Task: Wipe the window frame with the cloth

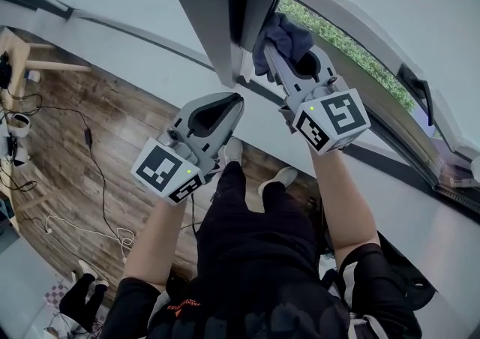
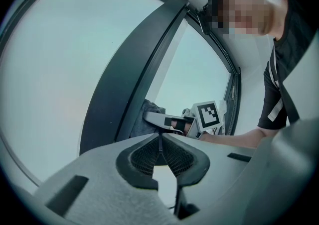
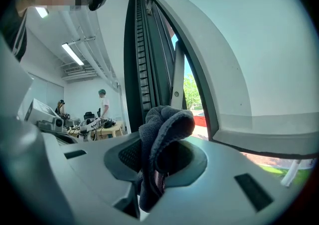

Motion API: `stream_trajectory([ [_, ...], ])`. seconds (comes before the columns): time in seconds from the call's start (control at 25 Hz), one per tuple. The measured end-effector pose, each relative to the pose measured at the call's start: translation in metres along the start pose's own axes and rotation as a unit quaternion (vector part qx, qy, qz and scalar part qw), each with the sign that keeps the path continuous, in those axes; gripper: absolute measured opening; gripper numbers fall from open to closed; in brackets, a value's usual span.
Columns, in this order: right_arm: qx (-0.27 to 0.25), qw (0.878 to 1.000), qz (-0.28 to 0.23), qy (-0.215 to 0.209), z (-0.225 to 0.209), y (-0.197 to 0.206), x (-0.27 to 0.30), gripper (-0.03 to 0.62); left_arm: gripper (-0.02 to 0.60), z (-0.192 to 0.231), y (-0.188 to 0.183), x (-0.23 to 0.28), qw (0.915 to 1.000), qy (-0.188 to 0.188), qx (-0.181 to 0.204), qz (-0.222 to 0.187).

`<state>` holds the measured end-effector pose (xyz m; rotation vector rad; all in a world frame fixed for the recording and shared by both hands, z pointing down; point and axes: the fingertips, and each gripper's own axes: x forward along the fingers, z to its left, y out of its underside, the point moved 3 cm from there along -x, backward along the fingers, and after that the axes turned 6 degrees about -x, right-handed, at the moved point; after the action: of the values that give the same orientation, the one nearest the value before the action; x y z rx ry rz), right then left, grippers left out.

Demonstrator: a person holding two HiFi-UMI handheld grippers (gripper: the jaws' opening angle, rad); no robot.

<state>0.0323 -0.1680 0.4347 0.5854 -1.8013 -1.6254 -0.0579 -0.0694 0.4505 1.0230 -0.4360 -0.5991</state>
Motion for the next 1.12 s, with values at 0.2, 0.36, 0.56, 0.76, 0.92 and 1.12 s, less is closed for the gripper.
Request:
stream_trajectory([
  [0.2, 0.006, 1.000, 0.016, 0.005, 0.001, 0.008, 0.002, 0.080, 0.035, -0.003, -0.005, 0.001, 1.0000, 0.005, 0.004, 0.001],
  [0.36, 0.005, 1.000, 0.025, 0.007, 0.000, 0.006, -0.002, 0.080, 0.035, -0.007, -0.014, -0.001, 0.9999, 0.006, 0.012, -0.001],
  [0.56, 0.001, 1.000, 0.006, 0.017, -0.008, -0.022, -0.015, 0.080, 0.035, -0.013, -0.033, -0.003, 0.9996, 0.011, 0.024, -0.010],
  [0.76, -0.019, 0.999, -0.021, 0.022, -0.014, -0.069, -0.030, 0.080, 0.035, -0.027, -0.055, -0.002, 0.9989, 0.020, 0.035, -0.023],
  [0.92, -0.037, 0.997, -0.053, 0.032, -0.021, -0.117, -0.042, 0.080, 0.035, -0.041, -0.082, 0.002, 0.9971, 0.032, 0.054, -0.042],
  [1.12, -0.078, 0.992, -0.096, 0.029, -0.017, -0.184, -0.053, 0.080, 0.035, -0.062, -0.121, 0.007, 0.9922, 0.055, 0.089, -0.068],
])
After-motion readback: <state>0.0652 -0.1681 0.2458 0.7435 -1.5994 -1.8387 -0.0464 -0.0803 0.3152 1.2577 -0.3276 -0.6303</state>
